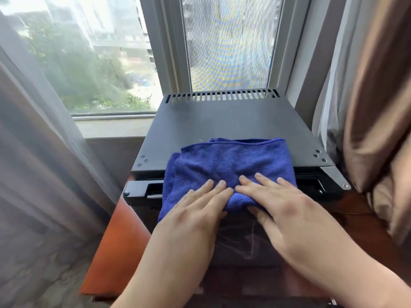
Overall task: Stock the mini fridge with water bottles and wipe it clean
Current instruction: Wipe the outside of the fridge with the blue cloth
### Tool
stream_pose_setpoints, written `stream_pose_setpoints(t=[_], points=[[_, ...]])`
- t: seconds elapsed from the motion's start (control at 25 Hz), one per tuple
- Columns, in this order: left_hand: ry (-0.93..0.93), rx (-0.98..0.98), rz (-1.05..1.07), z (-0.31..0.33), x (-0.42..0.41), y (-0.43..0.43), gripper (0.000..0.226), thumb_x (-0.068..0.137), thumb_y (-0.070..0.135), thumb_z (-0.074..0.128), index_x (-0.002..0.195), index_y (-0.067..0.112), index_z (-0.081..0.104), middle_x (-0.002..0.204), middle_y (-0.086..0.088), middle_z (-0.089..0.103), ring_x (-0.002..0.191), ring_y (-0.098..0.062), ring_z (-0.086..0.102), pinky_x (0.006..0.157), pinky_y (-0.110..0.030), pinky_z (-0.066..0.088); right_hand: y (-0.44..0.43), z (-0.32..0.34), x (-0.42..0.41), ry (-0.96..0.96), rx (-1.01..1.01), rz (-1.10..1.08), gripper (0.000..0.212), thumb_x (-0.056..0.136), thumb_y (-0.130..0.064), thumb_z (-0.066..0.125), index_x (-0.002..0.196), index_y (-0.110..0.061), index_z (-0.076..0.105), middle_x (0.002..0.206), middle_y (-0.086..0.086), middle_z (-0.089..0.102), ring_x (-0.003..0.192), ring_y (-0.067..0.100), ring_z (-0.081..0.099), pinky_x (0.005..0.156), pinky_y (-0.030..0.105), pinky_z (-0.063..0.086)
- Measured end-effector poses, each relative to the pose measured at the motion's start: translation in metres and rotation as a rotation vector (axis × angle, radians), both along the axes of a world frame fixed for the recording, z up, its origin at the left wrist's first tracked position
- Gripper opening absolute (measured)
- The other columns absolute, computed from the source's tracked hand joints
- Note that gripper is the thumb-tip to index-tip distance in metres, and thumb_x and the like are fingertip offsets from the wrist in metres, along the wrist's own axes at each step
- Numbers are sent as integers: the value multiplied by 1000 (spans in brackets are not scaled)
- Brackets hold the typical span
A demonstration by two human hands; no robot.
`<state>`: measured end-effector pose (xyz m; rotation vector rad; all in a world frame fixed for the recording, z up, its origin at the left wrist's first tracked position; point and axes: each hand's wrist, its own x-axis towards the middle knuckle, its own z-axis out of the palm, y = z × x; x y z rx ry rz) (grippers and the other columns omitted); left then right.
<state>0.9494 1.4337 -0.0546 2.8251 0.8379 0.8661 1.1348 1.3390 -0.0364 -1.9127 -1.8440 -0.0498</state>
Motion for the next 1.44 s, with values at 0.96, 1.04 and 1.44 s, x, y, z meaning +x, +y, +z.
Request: stream_pose_setpoints(t=[0.96, 1.04, 1.44], points=[[-217, 8, -88, -38, 34, -33, 39, 98, 25, 58, 136, 21, 66, 150, 9, 55, 143, -11, 46, 114, -39, 42, -47, -46, 29, 13, 183, -45, 64, 88, -9, 61, 149, -28, 52, 159, -17, 40, 151, 7, 31, 123, 40, 26], [-232, -25, -92, -30, 36, -37, 38, 94, 37, 65, 129, 23, 71, 145, 11, 59, 139, -11, 50, 111, -39, 44, -52, -50, 28, 20, 209, -52, 57, 91, -17, 61, 147, -26, 55, 159, -15, 41, 151, 8, 32, 124, 41, 26], [413, -54, 48, 26, 83, 10, 98, 88, 78, 22, 164, 18, 10, 172, -5, 9, 159, -19, 4, 124, -30, 1, 6, 7, 54, -137, -98, -309, 81, 93, -70, 18, 161, -26, 26, 168, 5, 24, 157, 22, 16, 128, 47, 9]])
